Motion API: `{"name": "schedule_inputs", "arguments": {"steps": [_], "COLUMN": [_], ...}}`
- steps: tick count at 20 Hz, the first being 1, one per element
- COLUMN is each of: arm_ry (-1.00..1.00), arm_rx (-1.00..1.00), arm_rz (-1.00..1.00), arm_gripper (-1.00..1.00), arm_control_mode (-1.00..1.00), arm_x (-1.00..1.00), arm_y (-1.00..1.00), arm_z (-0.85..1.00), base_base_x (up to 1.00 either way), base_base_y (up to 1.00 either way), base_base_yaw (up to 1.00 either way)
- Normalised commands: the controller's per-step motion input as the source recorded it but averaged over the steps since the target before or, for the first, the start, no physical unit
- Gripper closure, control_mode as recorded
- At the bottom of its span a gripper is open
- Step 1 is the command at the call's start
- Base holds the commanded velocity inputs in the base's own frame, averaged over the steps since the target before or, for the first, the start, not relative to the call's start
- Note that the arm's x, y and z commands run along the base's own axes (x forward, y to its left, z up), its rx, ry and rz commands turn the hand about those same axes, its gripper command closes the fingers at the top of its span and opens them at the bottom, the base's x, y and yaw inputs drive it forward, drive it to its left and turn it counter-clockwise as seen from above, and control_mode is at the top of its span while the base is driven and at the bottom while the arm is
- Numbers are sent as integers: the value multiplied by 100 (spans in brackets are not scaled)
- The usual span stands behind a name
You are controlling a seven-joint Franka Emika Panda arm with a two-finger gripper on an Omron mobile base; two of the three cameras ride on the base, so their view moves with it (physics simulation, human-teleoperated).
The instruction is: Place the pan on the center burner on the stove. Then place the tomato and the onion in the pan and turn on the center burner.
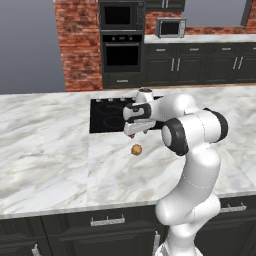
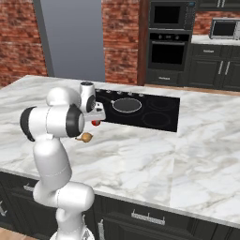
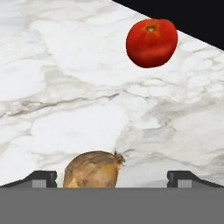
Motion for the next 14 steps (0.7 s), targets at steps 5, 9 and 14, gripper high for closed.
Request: {"name": "schedule_inputs", "arguments": {"steps": [5, 9, 14], "arm_ry": [0, 0, 0], "arm_rx": [0, 0, 0], "arm_rz": [0, 0, 0], "arm_gripper": [-100, -100, -100], "arm_control_mode": [-100, -100, -100], "arm_x": [18, 13, 16], "arm_y": [0, 0, 0], "arm_z": [-10, -14, -17], "base_base_x": [0, 0, 0], "base_base_y": [0, 0, 0], "base_base_yaw": [0, 0, 0]}}
